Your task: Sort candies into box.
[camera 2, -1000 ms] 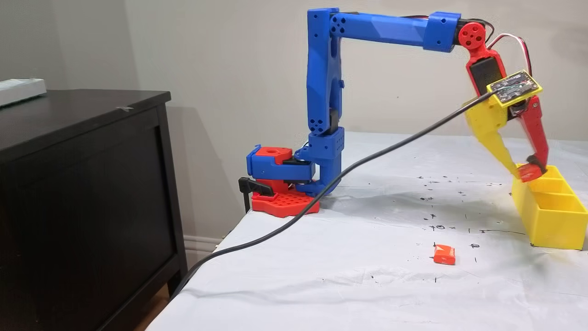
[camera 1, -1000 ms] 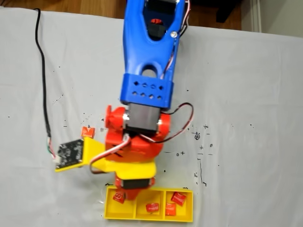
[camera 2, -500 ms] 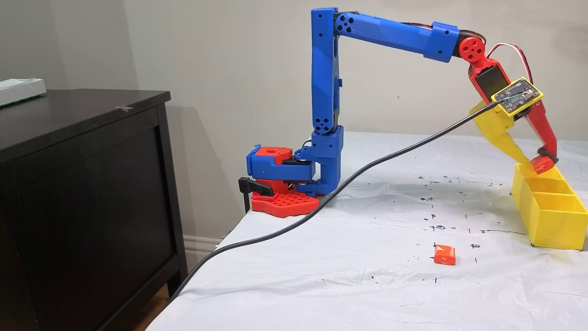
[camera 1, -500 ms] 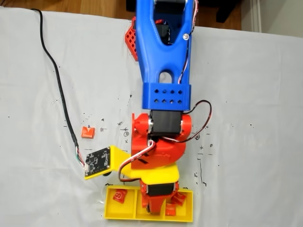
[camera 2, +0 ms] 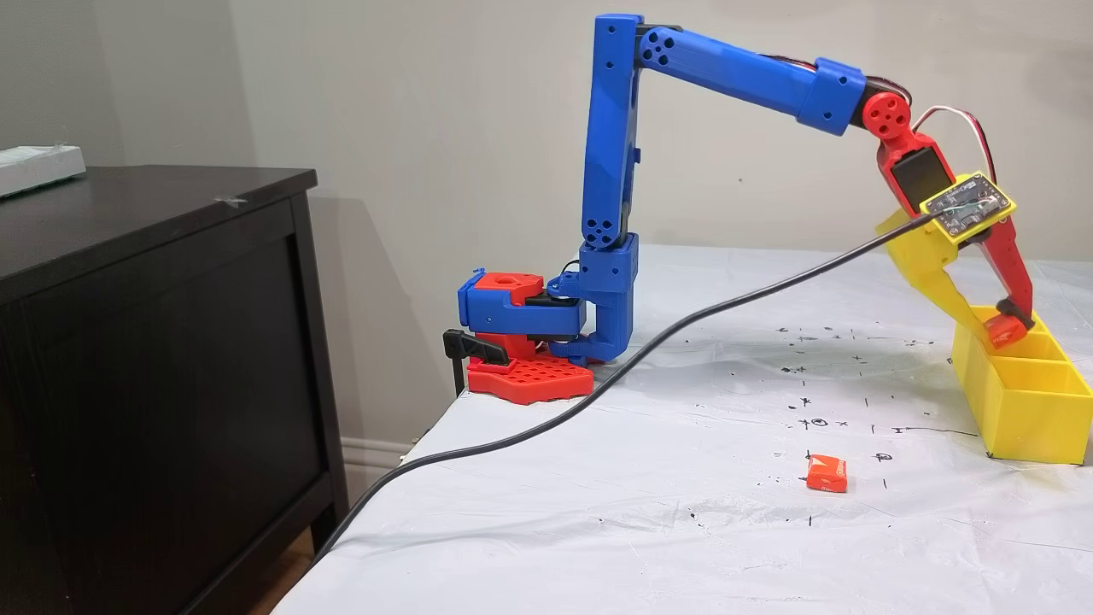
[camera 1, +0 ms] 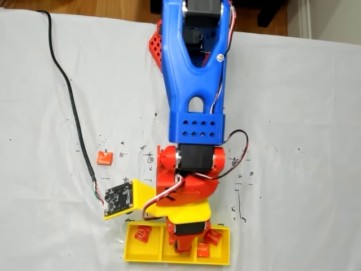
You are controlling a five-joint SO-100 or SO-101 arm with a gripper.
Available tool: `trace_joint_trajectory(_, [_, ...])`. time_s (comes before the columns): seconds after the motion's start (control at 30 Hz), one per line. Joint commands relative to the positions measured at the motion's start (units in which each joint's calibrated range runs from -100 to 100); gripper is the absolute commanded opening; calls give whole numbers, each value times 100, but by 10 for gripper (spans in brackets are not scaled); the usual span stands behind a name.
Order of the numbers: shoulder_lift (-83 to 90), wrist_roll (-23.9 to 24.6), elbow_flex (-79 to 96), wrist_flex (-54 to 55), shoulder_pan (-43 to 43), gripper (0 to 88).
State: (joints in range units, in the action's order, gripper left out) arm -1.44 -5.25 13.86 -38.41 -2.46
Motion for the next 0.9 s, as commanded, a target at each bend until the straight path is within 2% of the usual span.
trace_joint_trajectory(0.0, [110, -24, -353, 104, -89, 4])
trace_joint_trajectory(0.13, [51, 15, -380, 104, -89, 31])
trace_joint_trajectory(0.27, [51, 44, -435, 88, -71, 209])
trace_joint_trajectory(0.37, [51, 73, -471, 71, -62, 239])
trace_joint_trajectory(0.7, [263, 68, -571, 6, 19, 216])
trace_joint_trajectory(0.8, [390, 49, -662, -60, 74, 186])
trace_joint_trajectory(0.87, [483, 34, -762, -101, 137, 136])
